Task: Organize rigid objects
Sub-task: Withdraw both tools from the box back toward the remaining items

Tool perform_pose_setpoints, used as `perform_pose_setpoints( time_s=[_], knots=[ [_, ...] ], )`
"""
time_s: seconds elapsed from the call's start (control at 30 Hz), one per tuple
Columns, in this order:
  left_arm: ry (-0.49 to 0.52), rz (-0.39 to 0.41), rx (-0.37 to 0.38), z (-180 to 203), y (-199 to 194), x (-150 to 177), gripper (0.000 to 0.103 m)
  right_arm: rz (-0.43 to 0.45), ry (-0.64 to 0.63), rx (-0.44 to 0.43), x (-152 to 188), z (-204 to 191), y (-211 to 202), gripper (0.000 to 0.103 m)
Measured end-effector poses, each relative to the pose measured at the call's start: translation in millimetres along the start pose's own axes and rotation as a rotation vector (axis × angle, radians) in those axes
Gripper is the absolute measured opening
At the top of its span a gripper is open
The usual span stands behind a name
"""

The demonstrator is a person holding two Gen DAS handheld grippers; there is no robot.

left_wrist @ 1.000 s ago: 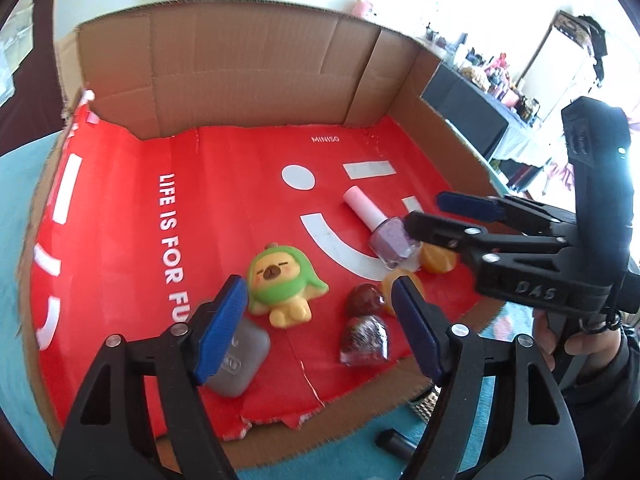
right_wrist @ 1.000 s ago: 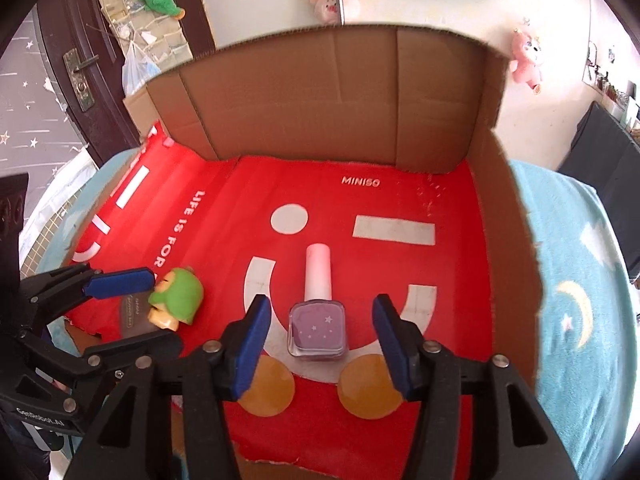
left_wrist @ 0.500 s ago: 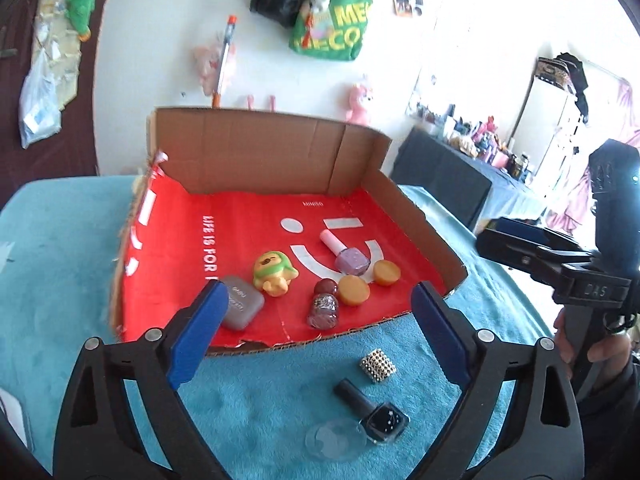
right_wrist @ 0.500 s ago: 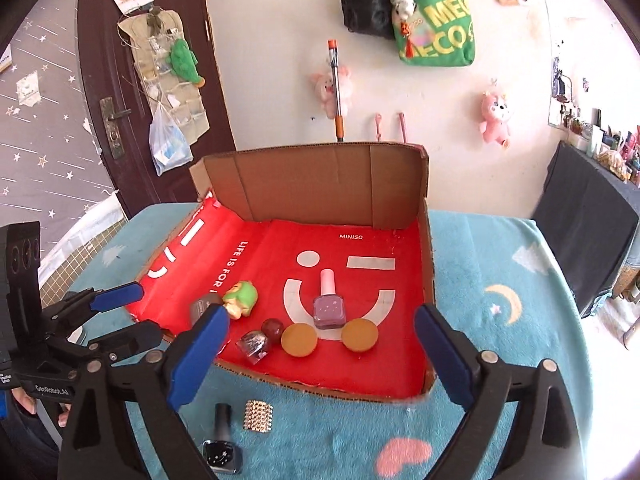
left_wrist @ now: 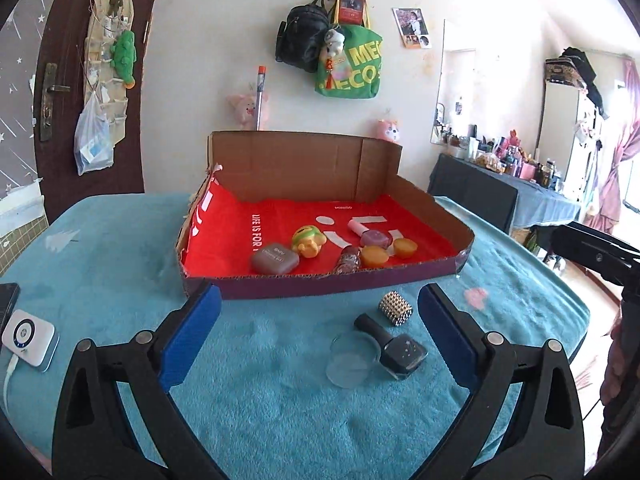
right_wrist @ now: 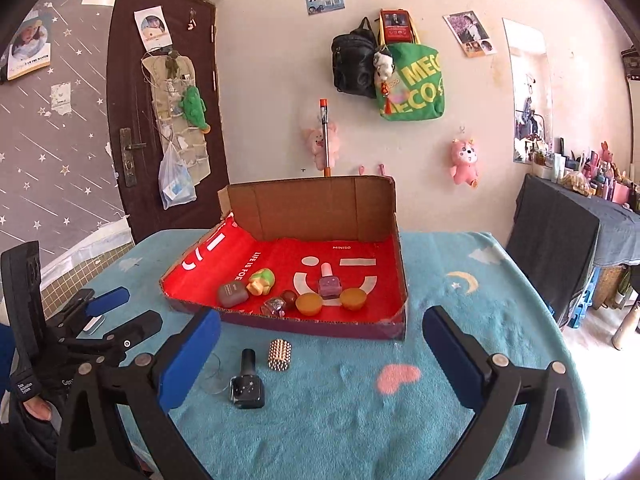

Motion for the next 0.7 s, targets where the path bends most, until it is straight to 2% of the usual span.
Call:
perform_pose_setpoints(
  time_s=[0.2, 0.47, 0.6, 0.7],
  knots=[
    [-0.011, -0.008, -0.034, -6.0, -1.5, 30.2, 0.101, 0.052, 0.049, 0.078, 40.6, 11.0, -2.0, 0.103],
    [0.009, -0.037, -0.070, -10.0, 7.5, 54.2, 0.101, 0.011, 0.039, 0.139, 85.4, 13.4, 18.5, 0.103],
    [0.004, -0.041, -0.074, -10.5, 9.2, 63.8, 0.101, -0.014, 0.046, 0.105, 101.7, 6.2, 26.8, 0.103],
    [-0.006, -0.048, -0.079, -12.8, 11.0, 68.4, 0.101, -0.030, 0.042, 0.111, 110.4, 4.2, 32.7, 0.103]
  ],
)
Point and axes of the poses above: each gripper's, at about its wrist camera, not at the fingertips, and y roughly the way its jaws point, z to its right, x to its underside, the point moved 10 cm from there along y, roughly the way its jaws point, and after that the axes turned 12 degrees about x, right-handed, at the moved point
